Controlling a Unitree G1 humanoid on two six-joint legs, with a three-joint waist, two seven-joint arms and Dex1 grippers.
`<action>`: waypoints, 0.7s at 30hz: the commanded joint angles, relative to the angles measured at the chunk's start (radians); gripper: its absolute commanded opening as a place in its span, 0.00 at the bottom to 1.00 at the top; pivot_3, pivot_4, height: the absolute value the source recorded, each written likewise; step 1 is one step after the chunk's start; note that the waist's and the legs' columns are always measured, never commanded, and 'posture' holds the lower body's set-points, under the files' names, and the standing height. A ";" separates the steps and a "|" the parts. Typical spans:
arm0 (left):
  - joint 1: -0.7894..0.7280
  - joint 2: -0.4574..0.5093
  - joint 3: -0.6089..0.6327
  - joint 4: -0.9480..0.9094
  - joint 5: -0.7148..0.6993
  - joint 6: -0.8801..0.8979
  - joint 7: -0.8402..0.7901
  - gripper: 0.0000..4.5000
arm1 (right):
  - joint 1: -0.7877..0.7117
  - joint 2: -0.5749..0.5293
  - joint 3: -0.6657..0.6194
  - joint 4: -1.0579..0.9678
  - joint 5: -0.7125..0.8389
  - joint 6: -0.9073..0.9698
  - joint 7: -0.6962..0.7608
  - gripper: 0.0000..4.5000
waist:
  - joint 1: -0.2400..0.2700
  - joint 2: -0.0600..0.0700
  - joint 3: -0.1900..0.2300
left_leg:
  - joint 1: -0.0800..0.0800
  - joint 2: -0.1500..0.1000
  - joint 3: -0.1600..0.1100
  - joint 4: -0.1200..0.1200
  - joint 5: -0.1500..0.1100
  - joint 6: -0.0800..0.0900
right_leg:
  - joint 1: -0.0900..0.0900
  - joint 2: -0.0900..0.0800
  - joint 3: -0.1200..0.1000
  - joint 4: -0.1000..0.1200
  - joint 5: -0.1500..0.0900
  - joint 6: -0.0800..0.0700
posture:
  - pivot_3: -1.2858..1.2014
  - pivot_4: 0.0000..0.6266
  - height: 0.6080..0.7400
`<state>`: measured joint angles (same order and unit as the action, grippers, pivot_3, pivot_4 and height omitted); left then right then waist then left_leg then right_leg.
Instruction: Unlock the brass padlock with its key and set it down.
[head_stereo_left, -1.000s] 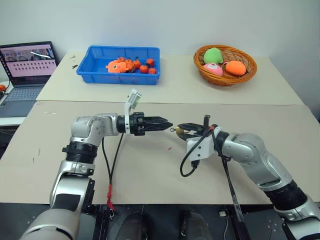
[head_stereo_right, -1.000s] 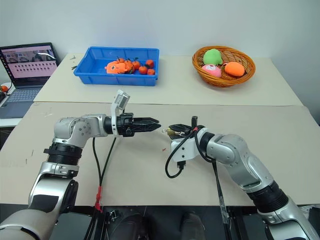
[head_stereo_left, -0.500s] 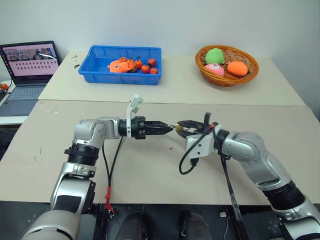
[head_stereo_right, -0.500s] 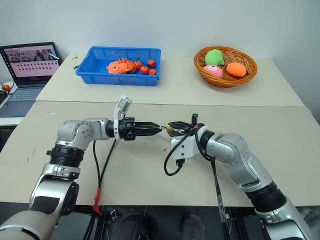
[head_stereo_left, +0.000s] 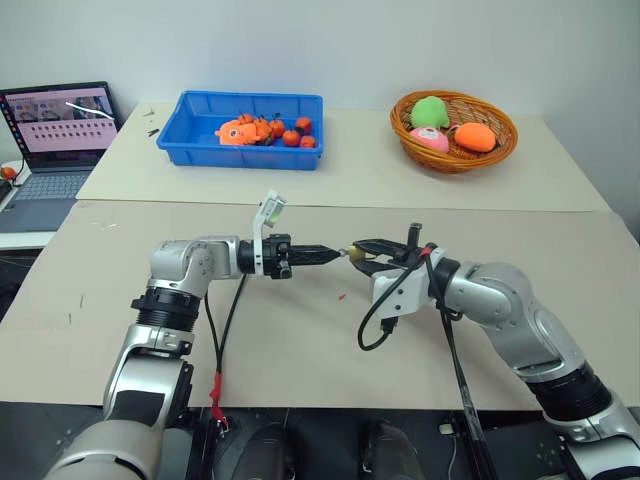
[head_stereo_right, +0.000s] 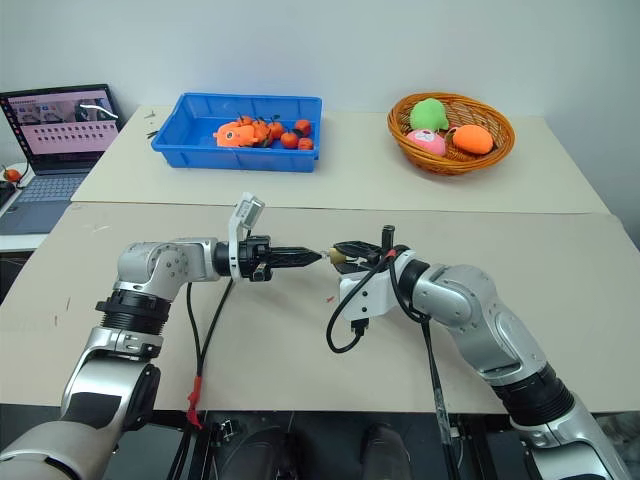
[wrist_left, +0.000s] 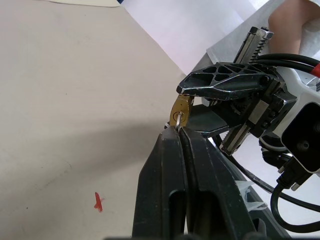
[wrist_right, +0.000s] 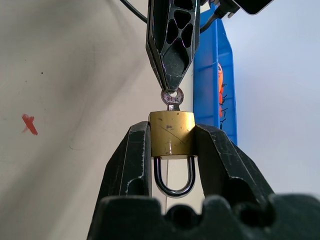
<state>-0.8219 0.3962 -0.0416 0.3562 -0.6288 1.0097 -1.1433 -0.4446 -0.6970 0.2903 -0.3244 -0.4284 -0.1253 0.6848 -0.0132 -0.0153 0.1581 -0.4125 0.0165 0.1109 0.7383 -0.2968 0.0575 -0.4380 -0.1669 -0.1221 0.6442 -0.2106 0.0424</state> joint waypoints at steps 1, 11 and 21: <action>-0.027 -0.010 0.004 -0.010 -0.009 -0.013 -0.013 0.01 | -0.001 0.004 -0.035 -0.037 -0.003 0.006 -0.004 0.20 | 0.000 0.000 0.000 | 0.000 0.000 0.000 0.000 0.000 0.000 | 0.000 0.000 0.000 0.000 0.000 0.000 | 0.52 0.24 0.64; -0.015 -0.029 -0.005 -0.029 0.014 -0.073 -0.013 0.18 | 0.006 0.007 -0.036 -0.043 -0.010 0.007 -0.003 0.20 | 0.001 0.000 0.000 | 0.000 0.000 0.000 0.000 0.000 0.000 | 0.000 0.000 0.000 0.002 0.000 0.000 | 0.52 0.24 0.64; -0.010 -0.032 0.004 -0.039 0.000 -0.051 -0.002 0.62 | 0.009 0.011 -0.039 -0.045 -0.013 0.009 0.002 0.20 | 0.000 0.000 0.000 | 0.000 0.000 0.000 0.000 0.000 0.000 | 0.000 0.000 0.000 0.002 0.000 0.000 | 0.52 0.24 0.64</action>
<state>-0.8238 0.3671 -0.0550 0.3504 -0.6103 0.9608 -1.1442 -0.4276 -0.6896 0.2792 -0.3256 -0.4411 -0.1187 0.6892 -0.0129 -0.0153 0.1581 -0.4125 0.0165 0.1109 0.7386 -0.2968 0.0575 -0.4380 -0.1669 -0.1220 0.6460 -0.2106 0.0424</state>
